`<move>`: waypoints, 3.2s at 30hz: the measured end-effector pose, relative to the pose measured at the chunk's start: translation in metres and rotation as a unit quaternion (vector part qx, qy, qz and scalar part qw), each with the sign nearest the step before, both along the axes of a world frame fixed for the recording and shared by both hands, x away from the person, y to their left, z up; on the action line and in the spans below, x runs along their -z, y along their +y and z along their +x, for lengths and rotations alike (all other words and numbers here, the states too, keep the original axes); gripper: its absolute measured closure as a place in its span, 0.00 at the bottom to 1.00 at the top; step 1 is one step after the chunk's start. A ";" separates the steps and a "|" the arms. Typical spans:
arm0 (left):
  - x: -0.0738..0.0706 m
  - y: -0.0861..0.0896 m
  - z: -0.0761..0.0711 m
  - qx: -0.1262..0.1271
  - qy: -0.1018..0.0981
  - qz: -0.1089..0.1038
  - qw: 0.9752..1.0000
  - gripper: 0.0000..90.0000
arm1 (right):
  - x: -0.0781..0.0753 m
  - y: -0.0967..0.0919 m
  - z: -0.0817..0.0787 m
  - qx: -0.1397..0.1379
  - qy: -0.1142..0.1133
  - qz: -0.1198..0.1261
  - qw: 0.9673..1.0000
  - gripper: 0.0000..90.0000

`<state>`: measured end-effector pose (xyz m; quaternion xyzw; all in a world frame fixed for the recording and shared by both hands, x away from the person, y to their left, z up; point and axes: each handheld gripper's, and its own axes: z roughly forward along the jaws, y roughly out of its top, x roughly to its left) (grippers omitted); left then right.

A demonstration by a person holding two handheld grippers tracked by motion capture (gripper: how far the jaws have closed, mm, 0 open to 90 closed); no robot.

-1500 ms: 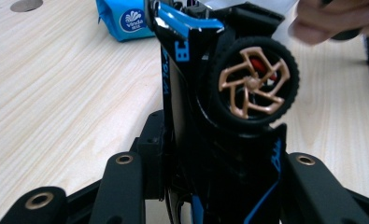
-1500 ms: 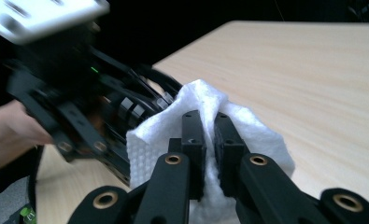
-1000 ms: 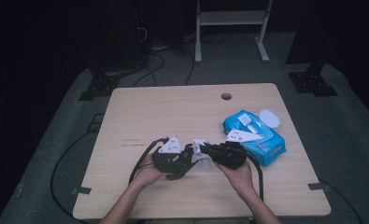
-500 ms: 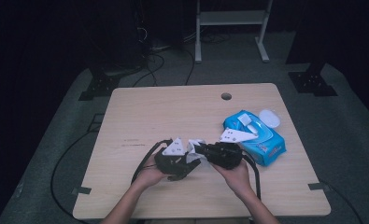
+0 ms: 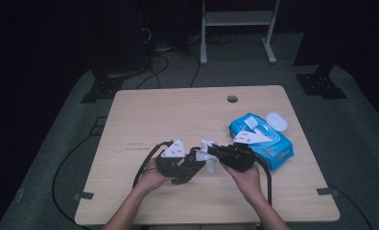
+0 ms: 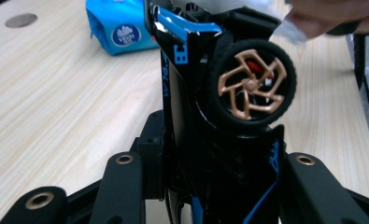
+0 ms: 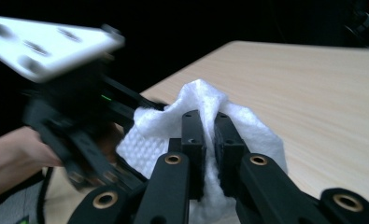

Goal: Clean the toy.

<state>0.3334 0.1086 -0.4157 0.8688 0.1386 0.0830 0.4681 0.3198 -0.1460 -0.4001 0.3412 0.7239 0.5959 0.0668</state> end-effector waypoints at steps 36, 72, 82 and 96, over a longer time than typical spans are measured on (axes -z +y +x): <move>0.019 -0.020 0.011 -0.008 0.064 0.134 0.989 0.63 | 0.019 -0.022 0.002 0.032 0.024 -0.040 0.998 0.93; 0.040 0.011 -0.009 -0.024 0.021 0.138 0.990 0.69 | 0.031 0.024 -0.006 -0.029 0.020 -0.111 0.993 0.93; 0.044 -0.017 0.008 -0.017 0.015 0.112 0.993 0.69 | 0.034 0.006 0.005 0.019 0.000 -0.143 0.989 0.93; 0.052 0.000 0.009 -0.025 0.035 0.107 0.993 0.74 | 0.032 -0.002 0.007 0.044 -0.007 -0.161 0.986 0.93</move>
